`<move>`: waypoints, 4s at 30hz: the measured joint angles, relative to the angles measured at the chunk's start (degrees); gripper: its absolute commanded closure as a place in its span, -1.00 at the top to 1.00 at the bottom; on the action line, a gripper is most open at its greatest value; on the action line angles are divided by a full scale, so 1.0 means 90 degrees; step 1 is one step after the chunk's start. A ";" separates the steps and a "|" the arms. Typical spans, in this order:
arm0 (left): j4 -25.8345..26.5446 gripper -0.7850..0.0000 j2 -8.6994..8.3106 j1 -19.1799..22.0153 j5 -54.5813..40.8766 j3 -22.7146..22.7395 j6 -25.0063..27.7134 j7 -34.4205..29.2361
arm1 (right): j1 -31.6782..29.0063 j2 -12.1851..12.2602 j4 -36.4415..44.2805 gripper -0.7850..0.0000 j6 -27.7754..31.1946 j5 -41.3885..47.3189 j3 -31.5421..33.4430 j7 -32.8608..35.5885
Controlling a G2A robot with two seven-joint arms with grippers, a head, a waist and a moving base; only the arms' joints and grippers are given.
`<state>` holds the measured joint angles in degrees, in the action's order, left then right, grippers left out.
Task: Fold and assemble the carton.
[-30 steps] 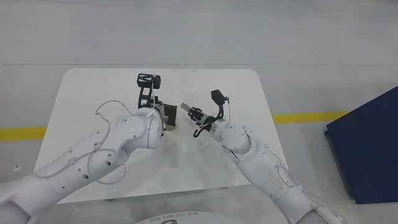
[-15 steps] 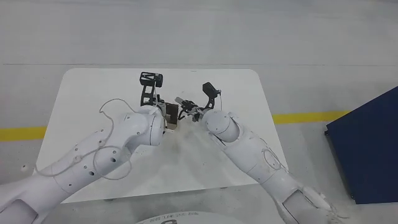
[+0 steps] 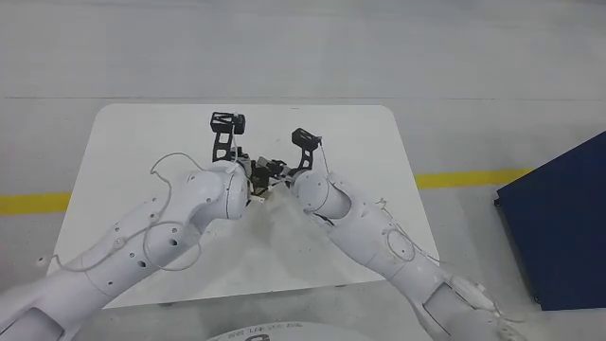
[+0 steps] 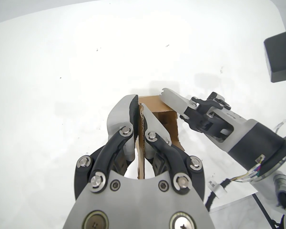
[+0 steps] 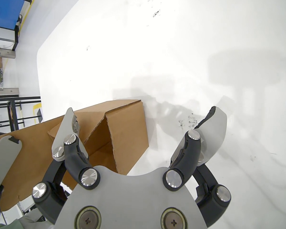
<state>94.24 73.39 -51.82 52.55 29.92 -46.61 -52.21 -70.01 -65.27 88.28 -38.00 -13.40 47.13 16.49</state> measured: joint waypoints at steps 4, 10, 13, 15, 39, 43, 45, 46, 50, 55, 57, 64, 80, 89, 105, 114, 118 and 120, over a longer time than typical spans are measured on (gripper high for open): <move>0.0014 -1.00 0.0023 -0.0093 0.0000 0.0145 0.0012 0.0000 | 0.0106 -0.0063 -0.0075 1.00 -0.0282 -0.0261 -0.0158 0.0061; 0.0008 -0.88 0.0047 -0.0246 -0.0038 0.0374 0.0072 0.0043 | 0.0224 -0.0145 -0.0194 1.00 -0.0502 -0.0469 -0.0294 0.0199; -0.0015 -0.39 0.0060 -0.0312 -0.0029 0.0466 0.0078 0.0056 | 0.0294 -0.0174 -0.0266 1.00 -0.0559 -0.0624 -0.0376 0.0337; -0.0029 -0.07 0.0072 -0.0347 -0.0020 0.0513 0.0090 0.0075 | 0.0323 -0.0188 -0.0295 1.00 -0.0556 -0.0715 -0.0415 0.0412; 0.0061 1.00 0.0264 -0.0985 -0.1200 0.1719 0.0311 0.1201 | -0.0048 -0.0064 -0.0015 0.92 0.0237 -0.1664 -0.0085 0.1348; 0.0027 1.00 0.0276 -0.1052 -0.1334 0.1862 0.0383 0.1292 | 0.0053 -0.0119 -0.0105 0.84 0.0048 -0.1786 -0.0178 0.1480; 0.0039 1.00 0.0281 -0.1076 -0.1398 0.1934 0.0398 0.1318 | 0.0113 -0.0154 -0.0156 0.84 -0.0082 -0.1824 -0.0231 0.1531; 0.0059 1.00 0.0284 -0.1091 -0.1447 0.1986 0.0410 0.1332 | 0.0148 -0.0178 -0.0184 0.86 -0.0158 -0.1836 -0.0259 0.1546; 0.0144 1.00 0.0289 -0.1148 -0.1610 0.2161 0.0494 0.1394 | 0.0165 -0.0235 -0.0204 1.00 -0.0179 -0.1829 -0.0283 0.1461; 0.0202 1.00 0.0306 -0.1201 -0.1938 0.2410 0.0589 0.1457 | -0.0242 -0.0192 0.0078 1.00 0.0591 -0.1449 0.0131 0.0929; 0.0200 1.00 0.0327 -0.1203 -0.2220 0.2538 0.0654 0.1491 | -0.0463 -0.0147 0.0201 1.00 0.0982 -0.1287 0.0355 0.0758; -0.0395 1.00 0.0519 -0.1040 -0.4784 0.3318 0.1032 0.1329 | -0.1259 0.0070 0.0574 1.00 0.2702 -0.1138 0.1092 0.0678; -0.1670 1.00 0.0505 -0.0340 -0.6776 0.3826 0.1301 0.0447 | -0.1423 0.0111 0.0767 1.00 0.2615 -0.1785 0.1210 0.1132; -0.0224 1.00 0.0306 -0.1023 -0.6424 0.4102 0.0897 0.0590 | -0.0823 -0.0042 0.0446 1.00 0.1509 -0.1930 0.0869 0.1770; 0.0481 1.00 0.0182 -0.1404 -0.6255 0.4099 0.0670 0.1137 | -0.0499 -0.0269 0.0208 0.95 0.1307 -0.1656 0.0612 0.1553; 0.0971 1.00 0.0129 -0.1731 -0.7113 0.4601 0.0376 0.1226 | -0.1749 -0.0049 0.0785 -1.00 0.3441 -0.0887 0.1664 0.0616; 0.0980 1.00 0.0127 -0.1741 -0.7121 0.4612 0.0360 0.1218 | -0.2343 0.0056 0.1193 -1.00 0.3949 -0.0464 0.2212 0.0615; 0.0978 1.00 0.0128 -0.1740 -0.7118 0.4610 0.0362 0.1218 | -0.2449 0.0074 0.1266 -1.00 0.3869 -0.0578 0.2279 0.0623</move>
<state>103.05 74.54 -67.48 -11.52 71.41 -43.36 -41.25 -92.05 -64.61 99.68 -3.17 -18.60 67.64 22.10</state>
